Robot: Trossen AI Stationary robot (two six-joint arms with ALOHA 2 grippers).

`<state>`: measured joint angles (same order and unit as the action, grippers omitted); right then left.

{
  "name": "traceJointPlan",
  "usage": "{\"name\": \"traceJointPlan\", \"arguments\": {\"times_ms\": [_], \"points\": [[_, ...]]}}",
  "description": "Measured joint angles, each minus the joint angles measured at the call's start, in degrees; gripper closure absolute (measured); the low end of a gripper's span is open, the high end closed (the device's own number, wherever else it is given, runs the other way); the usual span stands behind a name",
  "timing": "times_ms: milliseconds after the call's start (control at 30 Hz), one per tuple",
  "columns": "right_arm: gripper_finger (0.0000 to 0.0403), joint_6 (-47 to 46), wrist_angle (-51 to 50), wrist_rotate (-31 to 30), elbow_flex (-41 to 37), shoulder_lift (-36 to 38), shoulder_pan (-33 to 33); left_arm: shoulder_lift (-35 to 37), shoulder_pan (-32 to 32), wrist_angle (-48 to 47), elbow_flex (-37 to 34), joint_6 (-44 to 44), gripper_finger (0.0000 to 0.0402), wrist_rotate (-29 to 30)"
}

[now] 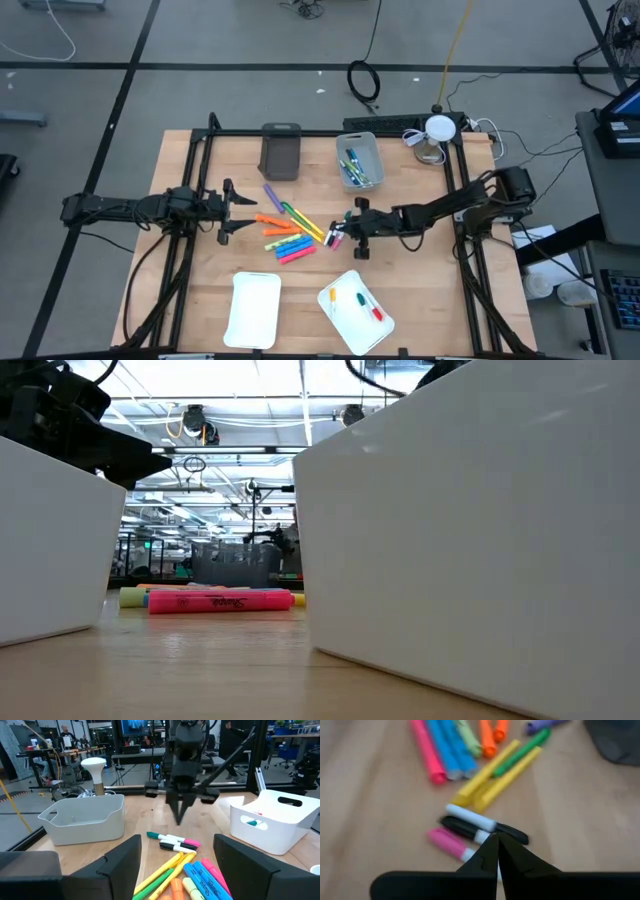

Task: Pick & Place Markers
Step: Move the right white bin to the bottom right of the table

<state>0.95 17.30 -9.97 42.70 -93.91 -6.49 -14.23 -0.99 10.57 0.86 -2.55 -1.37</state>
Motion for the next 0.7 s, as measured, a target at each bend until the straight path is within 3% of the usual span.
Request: {"name": "traceJointPlan", "arguments": {"times_ms": [233,433,700], "points": [[0.0403,-2.3,1.0,17.2,0.0,5.4,-2.6,0.0,0.0,0.0,0.0,0.0,0.0151,0.0],[0.0403,-2.0,-2.5,15.8,0.1,6.6,-5.6,0.0,0.0,0.0,0.0,0.0,0.0151,0.0],[0.0403,-2.2,-1.2,16.5,0.1,2.0,-8.9,0.0,0.0,0.0,0.0,0.0,0.0151,0.0]]}}
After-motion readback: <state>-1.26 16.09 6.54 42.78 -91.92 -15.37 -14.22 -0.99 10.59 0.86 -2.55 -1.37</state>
